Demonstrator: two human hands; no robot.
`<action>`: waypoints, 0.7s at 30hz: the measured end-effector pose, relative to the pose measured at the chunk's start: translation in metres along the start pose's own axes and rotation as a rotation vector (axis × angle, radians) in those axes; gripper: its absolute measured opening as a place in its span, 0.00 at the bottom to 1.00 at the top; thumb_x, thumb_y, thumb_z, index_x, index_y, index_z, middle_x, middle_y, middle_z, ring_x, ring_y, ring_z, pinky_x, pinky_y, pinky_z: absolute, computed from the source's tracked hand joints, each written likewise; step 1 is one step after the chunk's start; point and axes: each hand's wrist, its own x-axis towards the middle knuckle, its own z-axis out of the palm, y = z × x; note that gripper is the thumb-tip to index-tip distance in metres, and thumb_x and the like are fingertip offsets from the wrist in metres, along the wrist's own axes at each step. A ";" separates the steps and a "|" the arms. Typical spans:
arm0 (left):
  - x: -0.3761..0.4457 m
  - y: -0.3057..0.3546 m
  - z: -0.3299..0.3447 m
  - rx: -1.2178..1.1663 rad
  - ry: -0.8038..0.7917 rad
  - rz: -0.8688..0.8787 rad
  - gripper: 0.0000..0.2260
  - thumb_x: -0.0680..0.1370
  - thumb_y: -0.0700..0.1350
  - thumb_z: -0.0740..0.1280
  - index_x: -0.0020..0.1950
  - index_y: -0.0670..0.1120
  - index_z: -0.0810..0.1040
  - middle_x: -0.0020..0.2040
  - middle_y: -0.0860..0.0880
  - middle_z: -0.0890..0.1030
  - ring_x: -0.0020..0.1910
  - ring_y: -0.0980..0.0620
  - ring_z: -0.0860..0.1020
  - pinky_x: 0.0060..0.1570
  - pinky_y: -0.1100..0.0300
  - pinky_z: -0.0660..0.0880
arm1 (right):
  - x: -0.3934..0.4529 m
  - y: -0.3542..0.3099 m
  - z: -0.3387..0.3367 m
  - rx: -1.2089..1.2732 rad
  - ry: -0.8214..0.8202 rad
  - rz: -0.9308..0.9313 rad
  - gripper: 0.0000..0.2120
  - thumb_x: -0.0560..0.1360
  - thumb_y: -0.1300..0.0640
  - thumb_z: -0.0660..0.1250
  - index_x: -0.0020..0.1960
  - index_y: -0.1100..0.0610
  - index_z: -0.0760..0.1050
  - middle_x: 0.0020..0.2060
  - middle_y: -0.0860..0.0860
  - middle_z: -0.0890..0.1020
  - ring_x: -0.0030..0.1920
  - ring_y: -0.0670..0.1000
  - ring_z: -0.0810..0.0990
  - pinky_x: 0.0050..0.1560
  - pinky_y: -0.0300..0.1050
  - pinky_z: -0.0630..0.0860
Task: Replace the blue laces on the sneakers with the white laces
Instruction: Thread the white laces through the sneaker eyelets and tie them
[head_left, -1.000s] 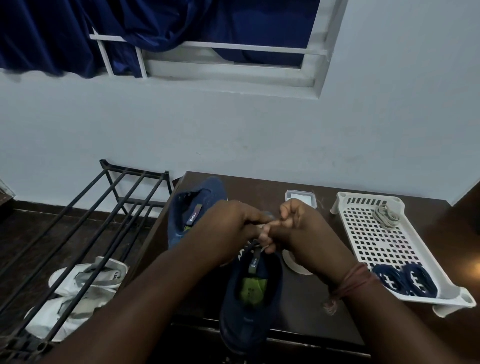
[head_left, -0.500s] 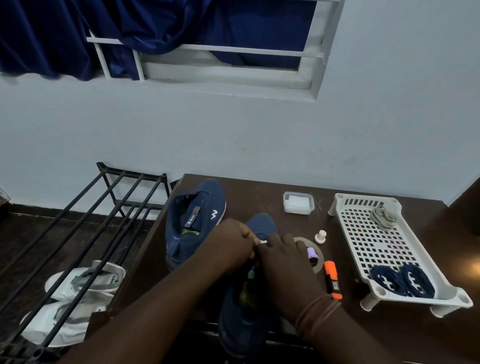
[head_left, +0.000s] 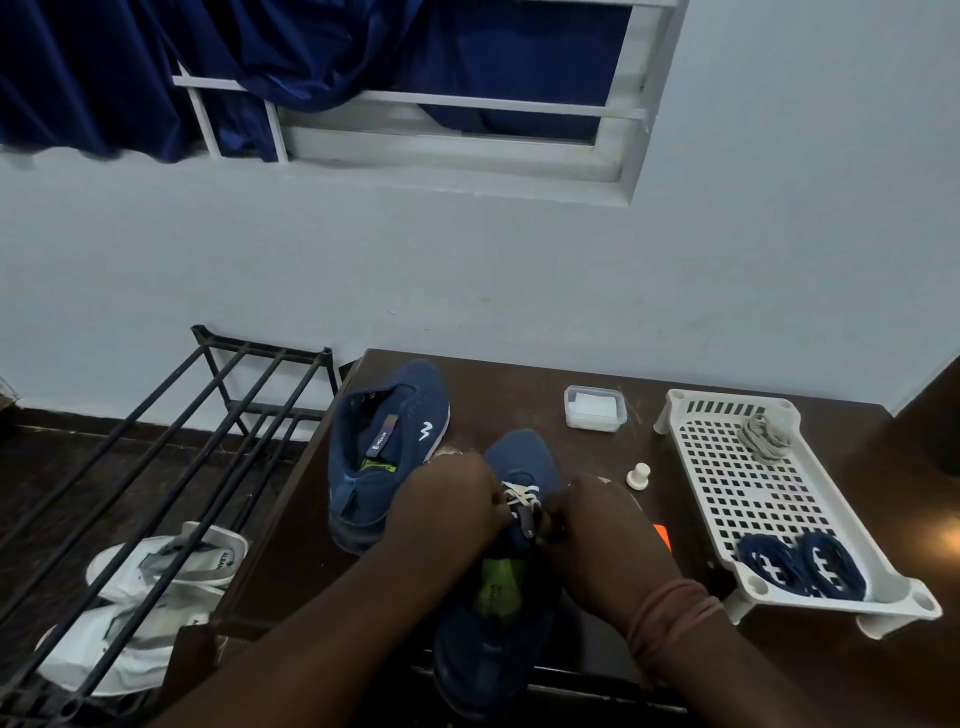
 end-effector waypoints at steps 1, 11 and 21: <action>0.000 0.000 0.000 -0.007 0.000 -0.001 0.13 0.73 0.59 0.67 0.46 0.52 0.86 0.42 0.49 0.83 0.42 0.49 0.80 0.38 0.59 0.75 | 0.001 0.001 0.000 0.018 -0.017 0.013 0.09 0.73 0.51 0.65 0.36 0.51 0.73 0.37 0.49 0.68 0.48 0.57 0.78 0.46 0.45 0.69; -0.014 0.012 0.011 0.159 0.062 -0.028 0.14 0.77 0.63 0.63 0.54 0.59 0.83 0.55 0.52 0.75 0.57 0.48 0.72 0.52 0.53 0.69 | 0.002 -0.001 0.001 -0.059 -0.006 0.013 0.07 0.72 0.52 0.64 0.40 0.55 0.78 0.35 0.51 0.67 0.45 0.57 0.78 0.42 0.43 0.62; -0.024 0.021 0.021 0.165 0.070 -0.178 0.14 0.78 0.63 0.59 0.54 0.61 0.81 0.57 0.56 0.71 0.59 0.48 0.62 0.54 0.49 0.58 | 0.006 0.003 0.002 0.022 -0.124 0.106 0.16 0.72 0.43 0.64 0.43 0.54 0.81 0.43 0.52 0.80 0.49 0.56 0.79 0.55 0.47 0.75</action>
